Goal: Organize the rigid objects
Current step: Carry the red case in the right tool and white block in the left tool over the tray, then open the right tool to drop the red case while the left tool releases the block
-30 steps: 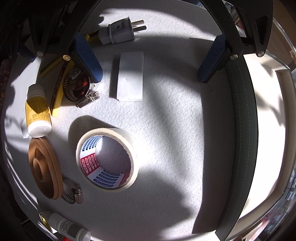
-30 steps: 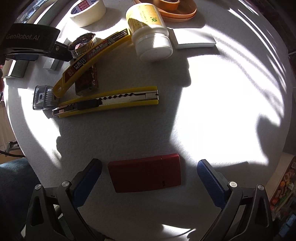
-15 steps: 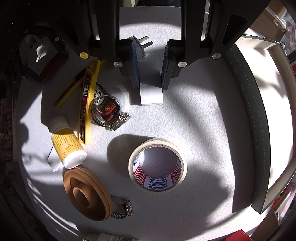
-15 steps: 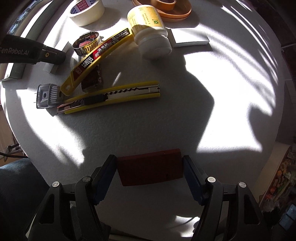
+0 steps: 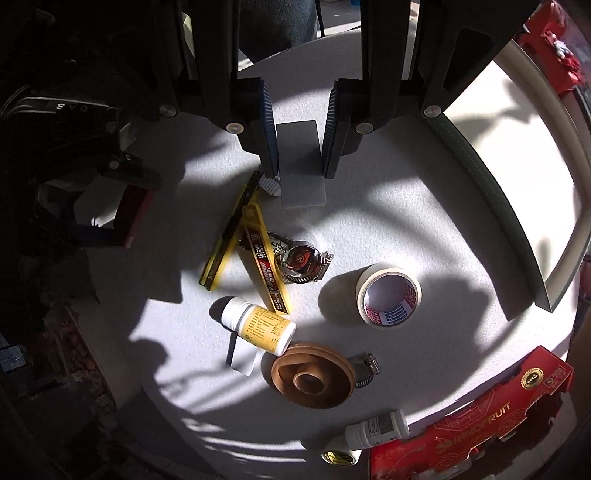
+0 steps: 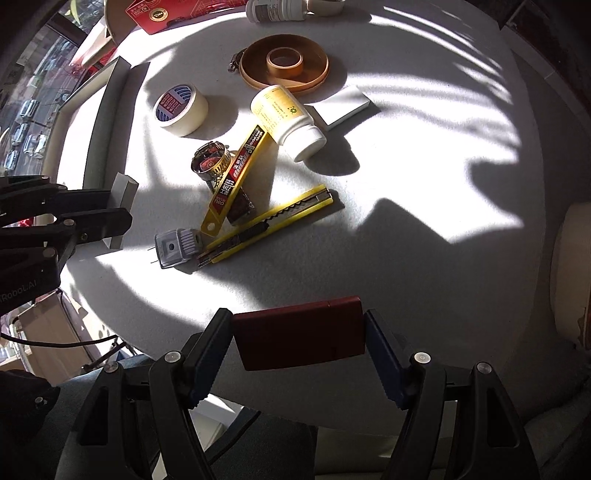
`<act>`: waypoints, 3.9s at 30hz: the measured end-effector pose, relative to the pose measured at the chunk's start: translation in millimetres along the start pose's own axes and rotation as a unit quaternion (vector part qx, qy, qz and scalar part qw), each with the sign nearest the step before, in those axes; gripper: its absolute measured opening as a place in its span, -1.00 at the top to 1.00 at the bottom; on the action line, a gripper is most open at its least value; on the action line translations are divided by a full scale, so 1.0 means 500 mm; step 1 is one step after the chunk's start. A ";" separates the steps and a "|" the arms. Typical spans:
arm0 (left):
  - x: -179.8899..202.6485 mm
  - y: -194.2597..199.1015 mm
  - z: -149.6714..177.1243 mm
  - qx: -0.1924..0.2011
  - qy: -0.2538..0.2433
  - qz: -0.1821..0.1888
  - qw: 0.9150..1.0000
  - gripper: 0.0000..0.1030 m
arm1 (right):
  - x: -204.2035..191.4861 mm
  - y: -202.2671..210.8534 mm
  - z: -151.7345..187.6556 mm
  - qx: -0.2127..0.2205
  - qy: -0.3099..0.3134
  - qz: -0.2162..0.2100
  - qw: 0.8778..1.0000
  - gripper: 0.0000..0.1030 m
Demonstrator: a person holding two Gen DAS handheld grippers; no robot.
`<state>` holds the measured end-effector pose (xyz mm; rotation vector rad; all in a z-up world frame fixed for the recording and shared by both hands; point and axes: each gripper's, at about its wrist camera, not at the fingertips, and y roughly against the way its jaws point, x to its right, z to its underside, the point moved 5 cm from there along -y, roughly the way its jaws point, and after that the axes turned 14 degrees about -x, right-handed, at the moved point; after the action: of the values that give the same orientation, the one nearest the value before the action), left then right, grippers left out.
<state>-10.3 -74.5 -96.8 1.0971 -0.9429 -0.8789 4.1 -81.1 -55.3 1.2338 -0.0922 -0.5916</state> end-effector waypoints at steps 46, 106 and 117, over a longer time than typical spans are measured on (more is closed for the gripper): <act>-0.412 0.114 0.233 0.127 0.222 -0.010 0.967 0.50 | -0.315 0.117 -0.149 0.068 0.170 0.062 0.981 -0.41; -0.659 0.025 0.170 0.106 0.405 -0.001 0.908 0.38 | -0.552 0.052 -0.481 0.012 0.154 -0.031 0.987 -0.42; -0.661 -0.003 0.184 0.091 0.410 -0.005 0.907 -1.00 | -0.530 0.068 -0.481 0.033 0.142 -0.032 0.989 -0.90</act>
<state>-211.4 199.9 -139.4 1.4609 -0.3080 -0.2625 -117.0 256.9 -43.2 1.3786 0.1695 -0.4660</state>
